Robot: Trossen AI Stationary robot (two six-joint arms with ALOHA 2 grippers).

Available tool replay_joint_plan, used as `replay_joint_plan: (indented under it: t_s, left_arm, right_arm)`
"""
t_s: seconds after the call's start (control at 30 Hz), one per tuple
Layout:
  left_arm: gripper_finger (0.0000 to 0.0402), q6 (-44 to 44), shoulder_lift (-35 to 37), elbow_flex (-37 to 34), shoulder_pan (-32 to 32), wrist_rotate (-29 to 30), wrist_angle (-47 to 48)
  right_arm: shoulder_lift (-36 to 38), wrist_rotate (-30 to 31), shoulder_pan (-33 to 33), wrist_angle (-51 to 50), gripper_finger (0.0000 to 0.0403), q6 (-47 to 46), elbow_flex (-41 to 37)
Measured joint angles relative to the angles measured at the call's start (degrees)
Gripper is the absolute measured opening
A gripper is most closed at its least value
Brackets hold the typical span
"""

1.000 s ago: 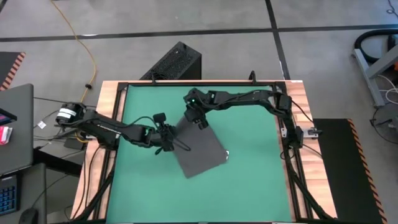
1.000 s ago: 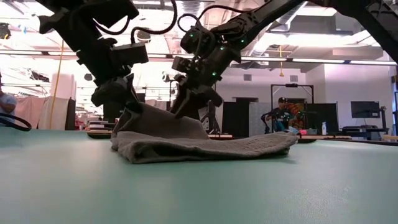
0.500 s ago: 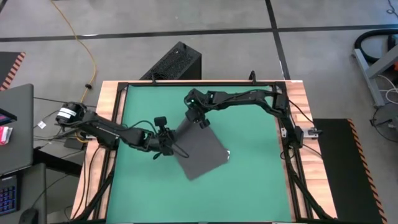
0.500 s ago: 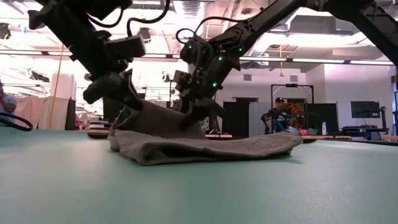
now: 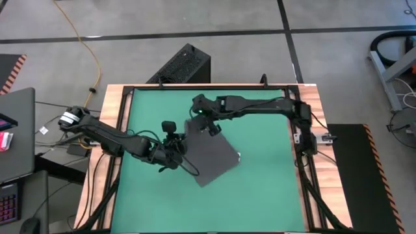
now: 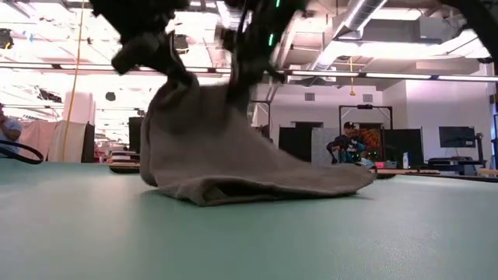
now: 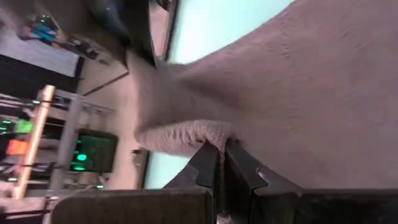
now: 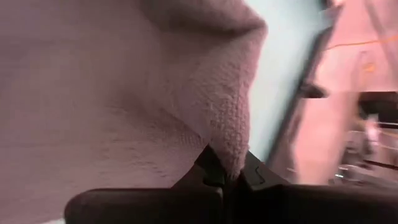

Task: Roll towel
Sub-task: Roll the gray towel

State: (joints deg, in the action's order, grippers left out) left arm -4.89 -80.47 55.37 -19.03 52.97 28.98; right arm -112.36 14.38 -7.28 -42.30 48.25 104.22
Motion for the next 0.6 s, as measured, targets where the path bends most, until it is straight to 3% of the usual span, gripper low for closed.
replay_joint_plan:
  t_s: [0.3, 0.6]
  left_arm:
    - [0.0000, -0.7, 0.0, 15.3, -3.5, 3.5, 16.4]
    - [0.0000, -4.7, 0.0, 33.5, -5.4, 6.3, 23.2]
  right_arm:
    - [9.7, 10.5, 5.7, -9.1, 0.0014, -7.3, 10.9]
    - [17.3, 16.3, 12.3, -15.0, 0.0014, -18.6, 11.4]
